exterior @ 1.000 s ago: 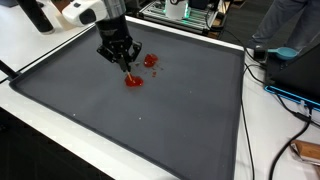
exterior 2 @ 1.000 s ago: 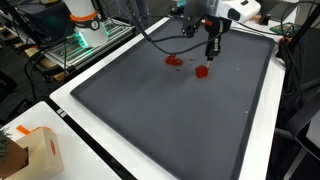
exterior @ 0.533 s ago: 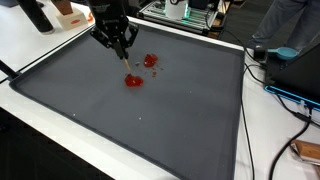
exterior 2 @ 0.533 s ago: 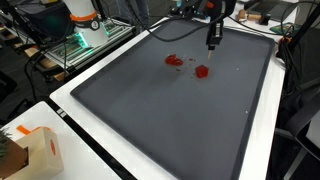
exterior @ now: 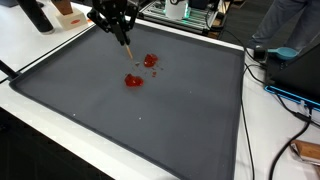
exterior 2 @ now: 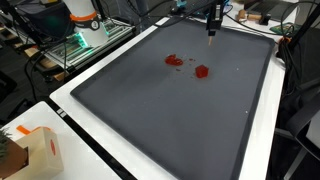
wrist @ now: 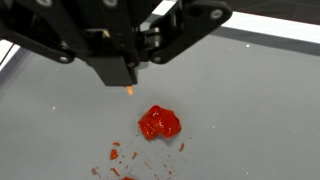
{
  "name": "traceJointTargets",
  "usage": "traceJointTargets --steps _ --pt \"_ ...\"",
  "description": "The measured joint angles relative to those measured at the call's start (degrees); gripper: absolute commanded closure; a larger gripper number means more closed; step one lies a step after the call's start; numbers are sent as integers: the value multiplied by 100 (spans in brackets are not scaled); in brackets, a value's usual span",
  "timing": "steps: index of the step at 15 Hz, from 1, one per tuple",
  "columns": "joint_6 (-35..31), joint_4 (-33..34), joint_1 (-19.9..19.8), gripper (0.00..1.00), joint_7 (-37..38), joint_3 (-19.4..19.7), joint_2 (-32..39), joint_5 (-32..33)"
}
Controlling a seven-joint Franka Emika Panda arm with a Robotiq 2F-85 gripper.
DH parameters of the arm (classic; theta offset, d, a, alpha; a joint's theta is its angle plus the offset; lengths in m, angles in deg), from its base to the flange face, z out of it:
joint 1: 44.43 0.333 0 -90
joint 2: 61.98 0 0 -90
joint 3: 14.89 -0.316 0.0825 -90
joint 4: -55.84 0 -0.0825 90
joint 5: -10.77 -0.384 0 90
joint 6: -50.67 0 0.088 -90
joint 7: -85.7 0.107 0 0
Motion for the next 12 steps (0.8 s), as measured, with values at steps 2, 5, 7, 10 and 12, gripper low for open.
traceJointTargets --steps 2,5,7,10,12 --pt "92 0 -4 97 0 1 -50 -60" --pt "155 -2 -4 97 0 4 -94 -101" --pt "155 -6 -4 88 0 6 -105 -101" --pt "157 -17 -4 88 0 6 -106 -101" --pt "158 -19 -4 88 0 6 -106 -101"
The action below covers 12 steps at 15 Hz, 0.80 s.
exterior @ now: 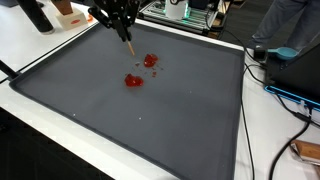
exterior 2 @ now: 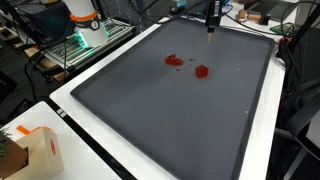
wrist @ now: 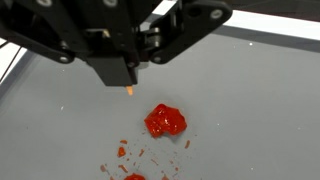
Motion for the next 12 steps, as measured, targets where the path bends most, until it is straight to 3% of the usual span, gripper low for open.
traceJointTargets --steps 3,4,7,12 --pt "0 0 0 88 0 0 0 0" --pt "0 0 0 97 0 0 0 0" --pt "0 35 -2 97 -113 -2 32 -80" --pt "195 274 -196 97 -1367 -134 341 -1233"
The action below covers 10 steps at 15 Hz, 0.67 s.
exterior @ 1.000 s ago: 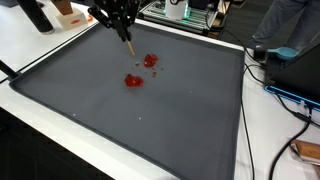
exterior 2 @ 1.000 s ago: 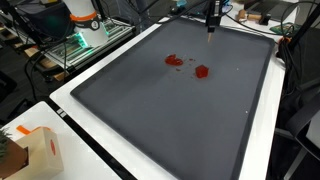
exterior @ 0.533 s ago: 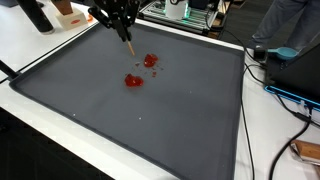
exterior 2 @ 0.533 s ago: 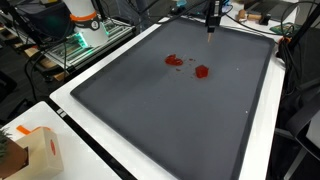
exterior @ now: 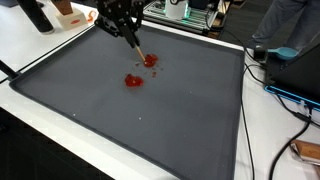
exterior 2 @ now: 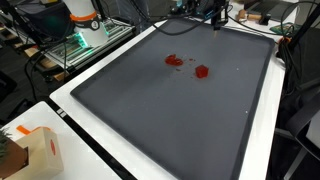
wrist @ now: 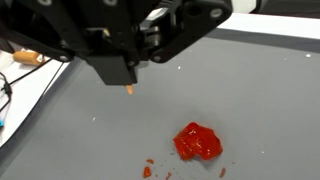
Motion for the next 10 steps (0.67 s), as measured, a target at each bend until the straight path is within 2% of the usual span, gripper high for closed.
traceJointTargets --steps 5,10 --pt "530 358 -243 97 -967 -73 509 -855" --pt "924 653 -379 97 -1291 -76 975 -1298"
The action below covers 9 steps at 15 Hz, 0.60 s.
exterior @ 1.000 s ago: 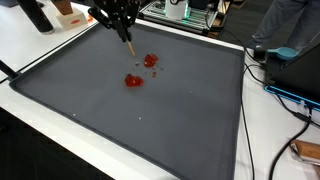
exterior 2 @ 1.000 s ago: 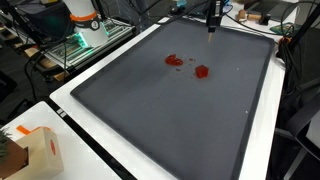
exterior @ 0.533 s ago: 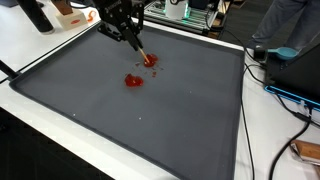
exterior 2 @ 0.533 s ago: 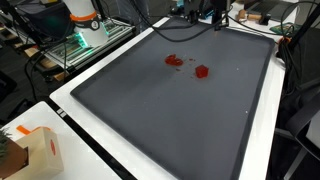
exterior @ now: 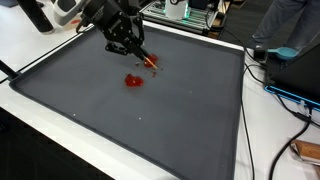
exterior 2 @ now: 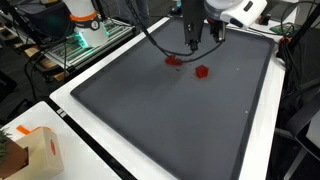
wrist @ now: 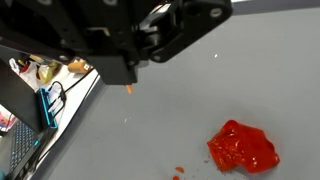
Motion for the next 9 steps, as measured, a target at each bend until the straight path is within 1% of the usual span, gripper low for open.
traceJointTargets --steps 4,9 --pt "5 126 -24 97 -2 1 285 -220" --pt "-2 213 -22 97 21 1 589 -292"
